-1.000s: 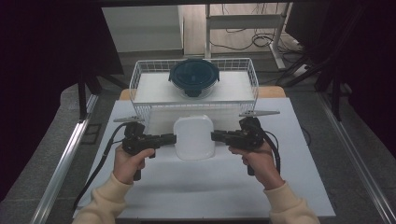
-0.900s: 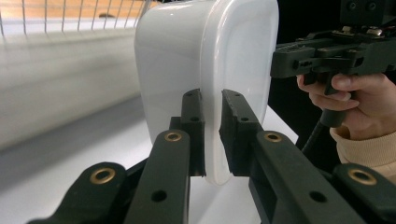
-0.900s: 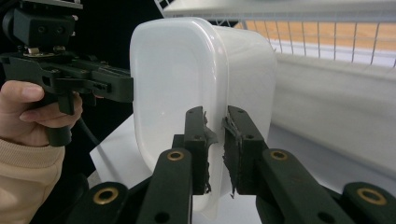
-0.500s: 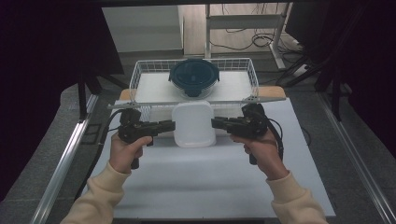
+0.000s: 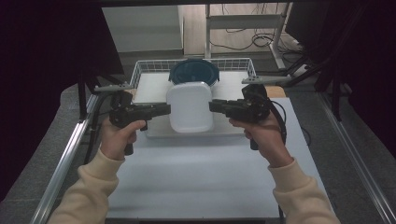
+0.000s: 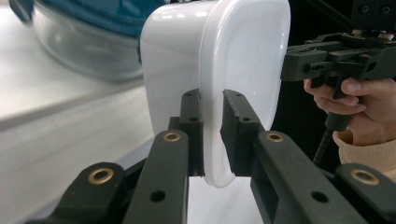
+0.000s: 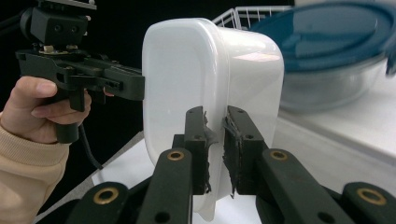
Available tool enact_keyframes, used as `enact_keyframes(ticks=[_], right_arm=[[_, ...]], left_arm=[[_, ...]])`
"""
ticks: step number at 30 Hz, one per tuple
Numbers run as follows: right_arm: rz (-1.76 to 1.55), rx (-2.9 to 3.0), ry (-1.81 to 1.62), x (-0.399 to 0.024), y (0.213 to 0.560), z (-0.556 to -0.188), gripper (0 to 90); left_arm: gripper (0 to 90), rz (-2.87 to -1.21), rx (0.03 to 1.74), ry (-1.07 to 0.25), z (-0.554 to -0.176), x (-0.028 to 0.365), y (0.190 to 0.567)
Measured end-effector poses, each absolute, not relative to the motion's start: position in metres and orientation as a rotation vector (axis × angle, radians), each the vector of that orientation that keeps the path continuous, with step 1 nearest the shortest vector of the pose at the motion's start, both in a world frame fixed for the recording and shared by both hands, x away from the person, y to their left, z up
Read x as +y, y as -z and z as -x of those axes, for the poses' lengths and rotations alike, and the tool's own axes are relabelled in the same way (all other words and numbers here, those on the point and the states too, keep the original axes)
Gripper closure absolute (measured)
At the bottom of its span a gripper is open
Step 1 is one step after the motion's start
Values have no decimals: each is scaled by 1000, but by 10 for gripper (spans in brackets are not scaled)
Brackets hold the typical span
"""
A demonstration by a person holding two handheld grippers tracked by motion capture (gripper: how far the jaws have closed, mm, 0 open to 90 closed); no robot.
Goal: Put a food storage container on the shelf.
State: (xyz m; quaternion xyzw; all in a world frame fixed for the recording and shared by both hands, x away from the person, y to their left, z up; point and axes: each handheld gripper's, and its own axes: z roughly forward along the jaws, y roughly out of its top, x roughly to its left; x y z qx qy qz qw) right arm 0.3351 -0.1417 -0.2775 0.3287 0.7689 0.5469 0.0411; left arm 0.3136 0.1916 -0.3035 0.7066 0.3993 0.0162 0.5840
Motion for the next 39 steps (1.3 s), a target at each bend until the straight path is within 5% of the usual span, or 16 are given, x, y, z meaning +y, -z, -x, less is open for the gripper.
enact_keyframes(ticks=[18, 39], right_arm=[[-1004, 2313, -1729, -134, 206, -388, 795], [-1307, 2358, -1694, -130, 220, -461, 758]], left_arm=[[795, -1651, 920, -58, -370, 199, 228], [792, -1562, 1060, 187, -448, 205, 248]])
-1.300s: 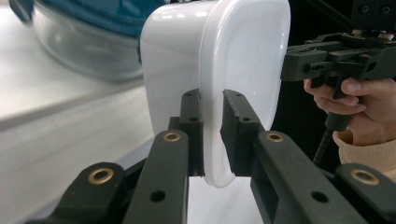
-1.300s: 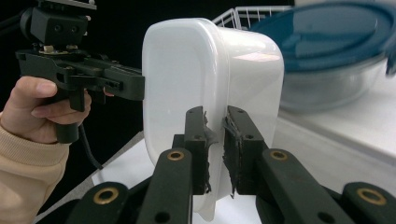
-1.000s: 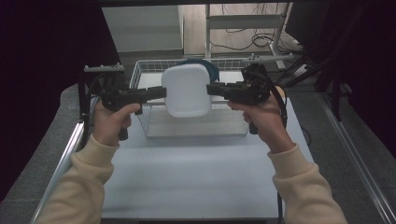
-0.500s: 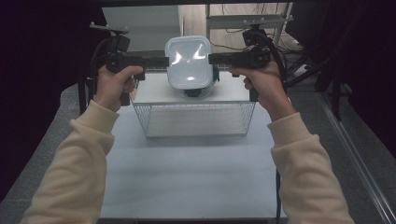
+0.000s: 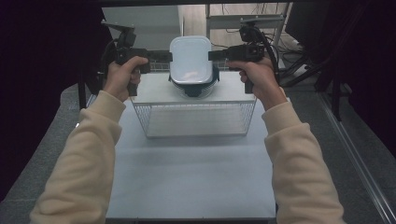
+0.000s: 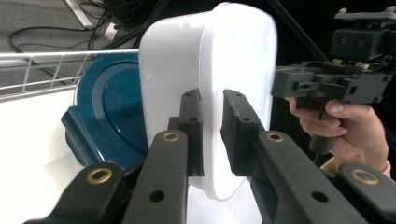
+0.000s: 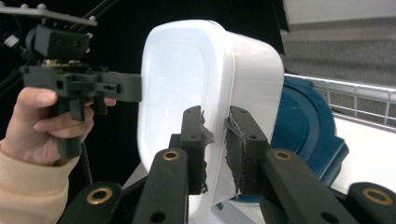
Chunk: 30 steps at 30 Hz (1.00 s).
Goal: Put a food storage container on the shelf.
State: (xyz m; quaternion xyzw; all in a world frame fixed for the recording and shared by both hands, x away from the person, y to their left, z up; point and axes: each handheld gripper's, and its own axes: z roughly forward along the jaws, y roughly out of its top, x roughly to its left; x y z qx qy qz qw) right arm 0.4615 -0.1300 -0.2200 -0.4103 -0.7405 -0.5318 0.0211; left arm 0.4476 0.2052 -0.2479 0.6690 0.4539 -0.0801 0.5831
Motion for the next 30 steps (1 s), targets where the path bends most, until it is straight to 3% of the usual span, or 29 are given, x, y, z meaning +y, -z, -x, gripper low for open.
enact_keyframes(ticks=[13, 23, 26, 30], right_arm=[[1416, -2054, 1567, -134, 237, -507, 704], [1474, -2001, 1576, -136, 246, -514, 685], [1471, -2010, 1580, -135, 246, -512, 676], [1445, -2025, 1675, -136, 241, -503, 504]], left_arm=[[753, -1437, 1156, 309, -481, 207, 263], [737, -1394, 1165, 333, -490, 206, 277], [686, -1400, 1176, 304, -488, 203, 276], [545, -1428, 1169, 221, -479, 202, 271]])
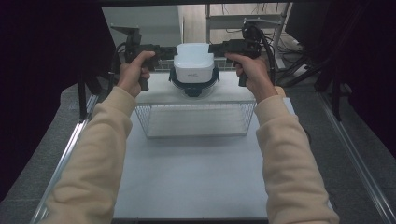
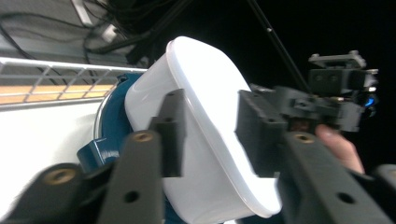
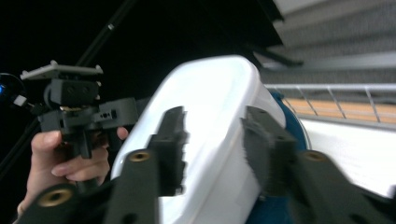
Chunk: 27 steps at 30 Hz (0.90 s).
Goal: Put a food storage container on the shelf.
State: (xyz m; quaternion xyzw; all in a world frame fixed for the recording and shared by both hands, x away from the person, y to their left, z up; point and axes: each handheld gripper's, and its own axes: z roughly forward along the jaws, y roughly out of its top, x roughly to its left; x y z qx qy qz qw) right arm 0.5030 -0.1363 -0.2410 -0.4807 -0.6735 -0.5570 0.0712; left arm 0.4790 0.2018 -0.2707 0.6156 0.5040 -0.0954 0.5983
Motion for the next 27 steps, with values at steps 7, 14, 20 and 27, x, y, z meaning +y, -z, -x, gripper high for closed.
enact_keyframes(ticks=[7, 14, 20, 27], right_arm=[[1350, -2221, 1813, -155, 233, -464, 369], [1234, -2403, 1890, -182, 250, -412, 329], [1195, -2504, 1883, -197, 281, -376, 322], [1175, -2586, 1823, -206, 332, -340, 308]], left_arm=[[339, -1532, 1123, -10, -435, 208, 259], [261, -1584, 1071, -105, -377, 219, 282], [242, -1649, 1054, -197, -326, 223, 321], [244, -1704, 1084, -217, -294, 222, 377]])
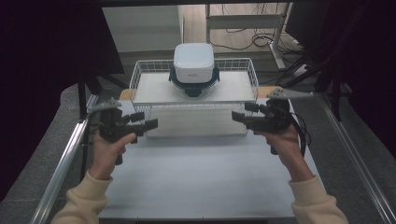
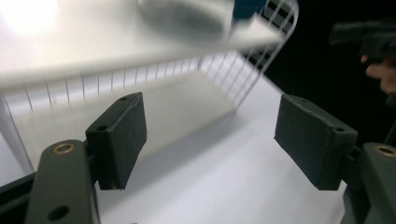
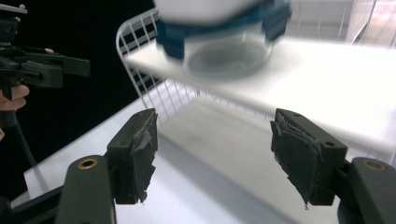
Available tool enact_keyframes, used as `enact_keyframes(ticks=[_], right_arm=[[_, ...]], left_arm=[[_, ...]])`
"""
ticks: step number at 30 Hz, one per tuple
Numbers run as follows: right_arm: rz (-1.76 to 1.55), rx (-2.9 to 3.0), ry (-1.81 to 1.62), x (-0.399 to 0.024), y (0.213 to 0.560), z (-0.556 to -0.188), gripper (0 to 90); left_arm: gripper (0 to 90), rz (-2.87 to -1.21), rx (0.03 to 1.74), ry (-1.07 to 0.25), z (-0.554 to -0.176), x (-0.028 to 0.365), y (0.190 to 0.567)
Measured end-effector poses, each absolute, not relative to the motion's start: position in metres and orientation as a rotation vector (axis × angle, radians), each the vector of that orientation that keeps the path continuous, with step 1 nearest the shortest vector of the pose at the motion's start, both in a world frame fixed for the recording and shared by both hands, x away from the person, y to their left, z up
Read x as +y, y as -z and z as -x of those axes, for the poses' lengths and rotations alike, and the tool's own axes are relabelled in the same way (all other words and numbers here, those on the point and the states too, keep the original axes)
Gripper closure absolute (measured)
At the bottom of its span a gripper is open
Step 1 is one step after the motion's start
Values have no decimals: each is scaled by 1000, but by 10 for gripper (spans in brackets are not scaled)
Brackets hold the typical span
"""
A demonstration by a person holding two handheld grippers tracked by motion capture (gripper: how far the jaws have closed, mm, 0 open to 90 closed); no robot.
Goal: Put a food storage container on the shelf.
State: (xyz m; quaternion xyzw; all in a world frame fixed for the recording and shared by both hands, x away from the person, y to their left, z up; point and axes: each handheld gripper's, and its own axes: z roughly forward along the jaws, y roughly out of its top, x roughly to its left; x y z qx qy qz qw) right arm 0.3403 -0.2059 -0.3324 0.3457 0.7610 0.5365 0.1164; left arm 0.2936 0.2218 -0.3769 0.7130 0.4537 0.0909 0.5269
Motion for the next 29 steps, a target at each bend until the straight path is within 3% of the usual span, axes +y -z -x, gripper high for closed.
enact_keyframes(ticks=[10, 14, 29], right_arm=[[-1051, 2279, -1524, -209, 405, -311, 285], [-1079, 2339, -1461, -206, 428, -310, 277], [-1054, 2347, -1391, -210, 441, -309, 242]], left_arm=[[245, -1790, 1188, -136, -274, 224, 454], [245, -1830, 1209, -133, -273, 222, 469], [227, -1856, 1210, -184, -275, 221, 474]])
